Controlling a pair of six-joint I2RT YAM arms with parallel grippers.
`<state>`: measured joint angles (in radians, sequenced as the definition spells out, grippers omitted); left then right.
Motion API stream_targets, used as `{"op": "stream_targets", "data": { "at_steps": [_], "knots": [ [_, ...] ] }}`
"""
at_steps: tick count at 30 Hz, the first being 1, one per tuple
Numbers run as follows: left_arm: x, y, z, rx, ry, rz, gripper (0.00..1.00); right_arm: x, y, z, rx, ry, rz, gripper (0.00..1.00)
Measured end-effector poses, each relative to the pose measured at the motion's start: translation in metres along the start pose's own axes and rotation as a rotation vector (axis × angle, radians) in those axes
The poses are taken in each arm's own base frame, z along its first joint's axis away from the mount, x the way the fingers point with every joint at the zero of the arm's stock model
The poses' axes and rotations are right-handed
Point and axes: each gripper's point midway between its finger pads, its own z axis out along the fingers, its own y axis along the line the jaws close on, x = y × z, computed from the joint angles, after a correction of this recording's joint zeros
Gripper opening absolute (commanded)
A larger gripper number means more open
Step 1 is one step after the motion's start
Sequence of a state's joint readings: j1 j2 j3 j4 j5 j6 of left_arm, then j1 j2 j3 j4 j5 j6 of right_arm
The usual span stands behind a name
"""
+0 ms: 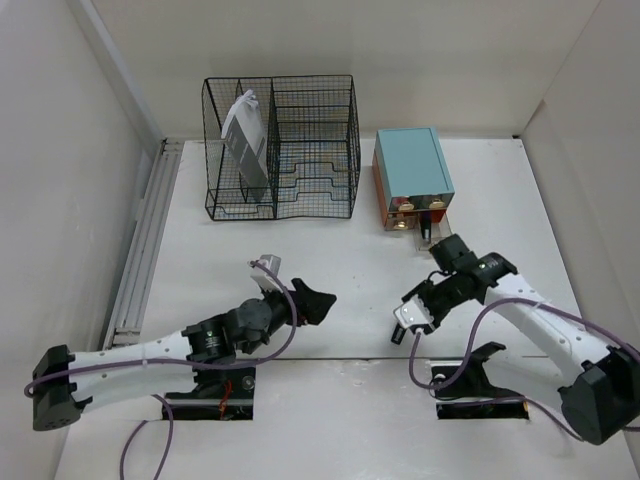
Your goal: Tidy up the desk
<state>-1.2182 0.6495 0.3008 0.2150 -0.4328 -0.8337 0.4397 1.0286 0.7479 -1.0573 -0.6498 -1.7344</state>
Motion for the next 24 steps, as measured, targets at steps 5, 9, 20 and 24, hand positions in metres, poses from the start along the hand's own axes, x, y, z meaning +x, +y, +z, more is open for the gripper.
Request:
{"op": "stream_targets", "data": {
  "at_steps": [5,9,20,24],
  "knots": [
    [-0.011,0.001,-0.008,-0.005,-0.041,-0.034,0.71,-0.003,0.007,0.026,-0.089,0.055,-0.08,0.47],
    [-0.008,0.01,-0.008,-0.038,-0.032,-0.017,0.71,0.0,0.008,0.045,-0.147,0.096,-0.109,0.47],
    [-0.007,0.016,-0.012,-0.06,-0.028,-0.006,0.71,0.005,0.016,0.06,-0.234,0.198,-0.166,0.46],
    [-0.007,0.016,-0.012,-0.06,-0.027,-0.005,0.71,0.006,0.021,0.06,-0.26,0.226,-0.186,0.46]
  ]
}}
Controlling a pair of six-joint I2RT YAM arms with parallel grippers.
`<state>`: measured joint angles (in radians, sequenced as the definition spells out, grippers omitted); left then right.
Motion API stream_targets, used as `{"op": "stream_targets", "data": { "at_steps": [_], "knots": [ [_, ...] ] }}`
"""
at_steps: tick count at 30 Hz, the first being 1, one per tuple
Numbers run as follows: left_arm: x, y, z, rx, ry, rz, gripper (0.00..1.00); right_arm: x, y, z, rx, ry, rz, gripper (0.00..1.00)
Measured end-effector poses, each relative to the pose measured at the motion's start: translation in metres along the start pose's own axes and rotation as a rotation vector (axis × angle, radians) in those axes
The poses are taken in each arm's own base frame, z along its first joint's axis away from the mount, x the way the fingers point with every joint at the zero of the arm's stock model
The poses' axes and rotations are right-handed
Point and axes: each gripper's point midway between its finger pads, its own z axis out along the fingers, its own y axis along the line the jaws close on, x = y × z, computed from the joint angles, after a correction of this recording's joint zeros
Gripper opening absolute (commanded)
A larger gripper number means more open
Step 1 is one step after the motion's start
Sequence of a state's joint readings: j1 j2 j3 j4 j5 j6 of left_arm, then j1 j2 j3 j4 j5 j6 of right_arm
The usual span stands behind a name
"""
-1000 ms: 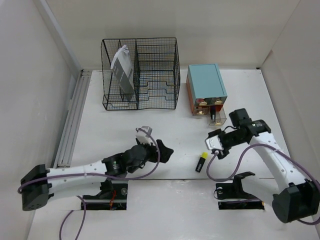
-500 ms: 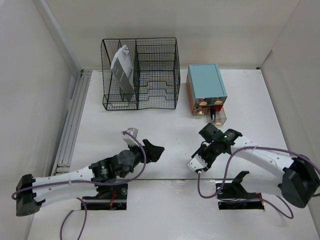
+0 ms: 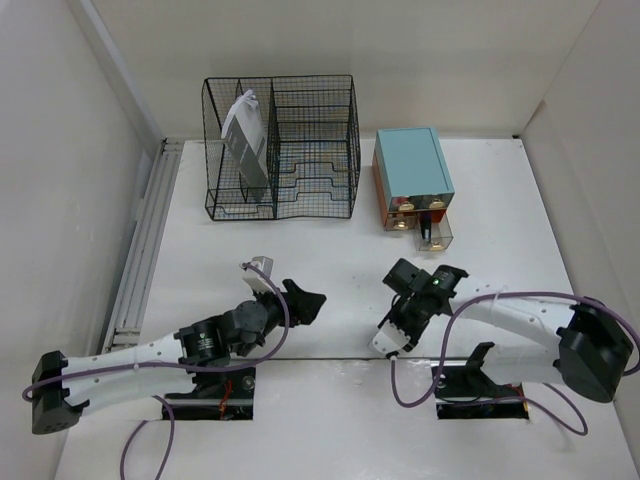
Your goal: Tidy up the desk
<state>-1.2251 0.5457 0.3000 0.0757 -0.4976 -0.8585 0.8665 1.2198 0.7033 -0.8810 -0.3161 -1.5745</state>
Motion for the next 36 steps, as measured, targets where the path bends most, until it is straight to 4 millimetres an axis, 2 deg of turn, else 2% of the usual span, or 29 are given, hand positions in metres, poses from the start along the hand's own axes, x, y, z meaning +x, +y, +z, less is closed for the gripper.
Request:
{"op": "stream_targets", "data": {
  "at_steps": [6,14,18,20,26,30,33,35,36],
  "knots": [
    [0.001,0.0,-0.001,0.003,0.005,0.0,0.71,0.004,0.008,0.001,-0.042,0.048,-0.014,0.46],
    [0.001,-0.002,-0.002,0.013,0.013,-0.002,0.71,0.002,0.018,0.018,-0.146,0.083,-0.061,0.46],
    [0.0,-0.002,-0.004,0.017,0.011,-0.004,0.71,0.004,0.014,0.019,-0.132,0.105,-0.073,0.43],
    [-0.001,-0.002,-0.005,0.02,0.009,-0.006,0.71,0.005,0.01,0.019,-0.116,0.115,-0.073,0.36],
    [0.0,-0.003,-0.005,0.022,0.012,-0.007,0.71,0.007,0.003,0.018,-0.084,0.136,-0.054,0.35],
    [0.001,-0.003,-0.006,0.025,0.017,-0.006,0.71,0.008,0.003,0.022,-0.097,0.148,-0.051,0.49],
    [0.0,-0.004,-0.007,0.031,0.018,-0.008,0.71,0.01,0.004,0.026,-0.138,0.164,-0.049,0.5],
    [-0.002,-0.005,-0.009,0.037,0.014,-0.012,0.71,0.009,0.0,0.027,-0.15,0.172,-0.05,0.46],
    [-0.003,-0.005,-0.01,0.043,0.011,-0.016,0.71,0.009,-0.002,0.027,-0.153,0.177,-0.052,0.37]
  ]
}}
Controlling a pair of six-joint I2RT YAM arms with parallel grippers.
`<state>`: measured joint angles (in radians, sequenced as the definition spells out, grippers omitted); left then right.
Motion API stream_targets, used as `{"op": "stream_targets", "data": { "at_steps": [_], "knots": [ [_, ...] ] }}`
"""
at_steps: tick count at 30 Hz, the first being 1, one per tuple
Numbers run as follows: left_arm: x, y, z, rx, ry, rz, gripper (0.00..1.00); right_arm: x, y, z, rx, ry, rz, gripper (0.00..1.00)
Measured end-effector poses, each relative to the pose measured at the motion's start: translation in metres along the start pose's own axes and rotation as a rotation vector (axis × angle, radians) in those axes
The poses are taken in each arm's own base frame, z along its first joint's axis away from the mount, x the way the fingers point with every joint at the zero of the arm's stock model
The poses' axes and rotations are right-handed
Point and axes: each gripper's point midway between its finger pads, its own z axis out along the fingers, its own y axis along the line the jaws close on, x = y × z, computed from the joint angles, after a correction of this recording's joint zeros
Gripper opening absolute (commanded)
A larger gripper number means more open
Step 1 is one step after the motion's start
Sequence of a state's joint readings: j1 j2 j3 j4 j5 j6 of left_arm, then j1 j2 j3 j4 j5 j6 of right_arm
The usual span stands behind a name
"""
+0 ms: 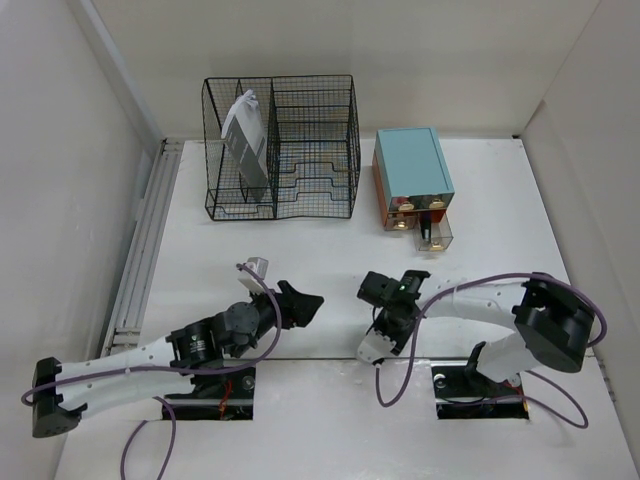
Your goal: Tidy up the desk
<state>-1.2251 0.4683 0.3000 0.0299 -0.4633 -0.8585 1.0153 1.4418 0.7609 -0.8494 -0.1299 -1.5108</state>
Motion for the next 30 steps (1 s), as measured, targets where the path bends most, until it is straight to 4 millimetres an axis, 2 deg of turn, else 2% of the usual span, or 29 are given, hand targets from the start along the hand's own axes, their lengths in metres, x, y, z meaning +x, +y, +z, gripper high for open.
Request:
{"op": "stream_targets", "data": {
  "at_steps": [1,2,5,11,13,15,18,21,25,27,30],
  "knots": [
    [0.0,0.0,0.0,0.001,-0.001,-0.001,0.71,0.0,-0.002,0.0,-0.001,0.005,-0.003,0.37],
    [-0.001,0.0,-0.001,0.004,-0.002,-0.002,0.71,0.0,-0.003,0.0,0.0,0.01,0.0,0.25],
    [-0.001,0.001,-0.003,0.003,-0.002,-0.002,0.71,0.0,-0.005,0.0,0.004,0.013,0.007,0.04],
    [-0.001,0.002,-0.004,0.0,0.0,0.0,0.71,-0.007,-0.016,-0.007,0.079,-0.022,0.104,0.01],
    [-0.001,0.002,-0.004,-0.001,0.0,0.0,0.71,-0.009,-0.03,-0.018,0.159,-0.04,0.18,0.0],
    [-0.001,0.002,-0.004,-0.001,0.001,0.001,0.71,-0.004,-0.052,-0.039,0.279,-0.072,0.278,0.0],
    [-0.001,0.002,-0.004,0.001,0.003,0.001,0.71,0.028,-0.09,-0.085,0.529,-0.104,0.487,0.0],
    [0.002,0.0,-0.002,0.005,0.011,0.002,0.71,0.079,-0.107,-0.135,0.786,-0.112,0.709,0.0],
    [0.007,-0.001,0.002,0.005,0.029,0.01,0.71,0.143,-0.103,-0.188,1.06,-0.092,0.958,0.0],
    [0.009,-0.003,0.004,0.009,0.034,0.011,0.71,0.165,-0.097,-0.201,1.133,-0.084,1.042,0.0],
    [0.012,-0.004,0.007,0.013,0.043,0.017,0.71,0.195,-0.084,-0.206,1.18,-0.068,1.148,0.0]
  ]
}}
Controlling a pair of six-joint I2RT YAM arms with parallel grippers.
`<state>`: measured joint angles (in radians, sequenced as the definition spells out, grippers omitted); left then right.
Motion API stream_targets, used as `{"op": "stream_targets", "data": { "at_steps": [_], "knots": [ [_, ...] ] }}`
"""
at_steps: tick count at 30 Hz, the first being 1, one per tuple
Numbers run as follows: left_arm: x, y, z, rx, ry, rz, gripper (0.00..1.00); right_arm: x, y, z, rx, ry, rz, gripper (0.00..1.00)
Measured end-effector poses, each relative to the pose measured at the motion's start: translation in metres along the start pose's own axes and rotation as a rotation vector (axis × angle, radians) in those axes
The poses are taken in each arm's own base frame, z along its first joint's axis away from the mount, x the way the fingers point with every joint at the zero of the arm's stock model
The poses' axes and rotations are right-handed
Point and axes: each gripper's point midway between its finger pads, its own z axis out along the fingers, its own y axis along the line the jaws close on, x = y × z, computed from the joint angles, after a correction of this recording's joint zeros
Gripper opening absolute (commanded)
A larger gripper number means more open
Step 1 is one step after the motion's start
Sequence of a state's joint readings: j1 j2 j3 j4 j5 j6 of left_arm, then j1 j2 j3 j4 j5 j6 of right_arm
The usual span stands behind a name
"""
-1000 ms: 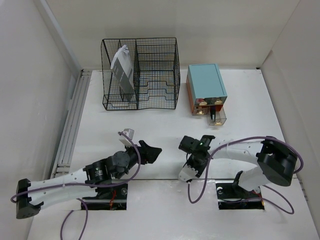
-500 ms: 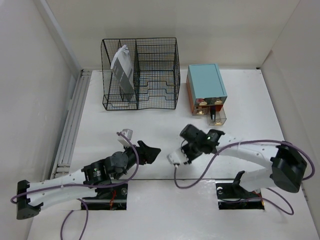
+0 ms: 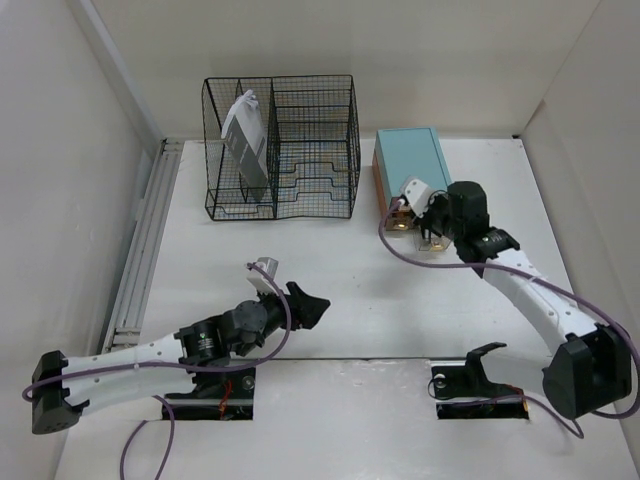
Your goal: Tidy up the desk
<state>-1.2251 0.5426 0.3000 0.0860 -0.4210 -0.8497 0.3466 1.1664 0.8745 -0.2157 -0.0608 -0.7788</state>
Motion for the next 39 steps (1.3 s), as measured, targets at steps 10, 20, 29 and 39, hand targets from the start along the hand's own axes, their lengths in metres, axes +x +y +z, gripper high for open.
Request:
{"op": "stream_targets", "data": {
  "at_steps": [10,20,29,39],
  "knots": [
    [0.0,-0.003,0.002,0.01,-0.004,0.006,0.71,0.044,-0.013,0.018,-0.081,0.008,0.045,0.0],
    [0.0,-0.003,0.002,0.011,-0.003,0.006,0.72,0.043,0.011,0.039,-0.266,-0.098,-0.066,0.0],
    [-0.001,-0.004,0.001,0.015,-0.004,0.005,0.72,0.054,0.012,0.055,-0.314,-0.087,-0.059,0.0],
    [-0.004,-0.005,-0.002,0.024,-0.01,0.001,0.72,0.071,0.006,0.045,-0.329,-0.059,-0.004,0.1]
  ]
}}
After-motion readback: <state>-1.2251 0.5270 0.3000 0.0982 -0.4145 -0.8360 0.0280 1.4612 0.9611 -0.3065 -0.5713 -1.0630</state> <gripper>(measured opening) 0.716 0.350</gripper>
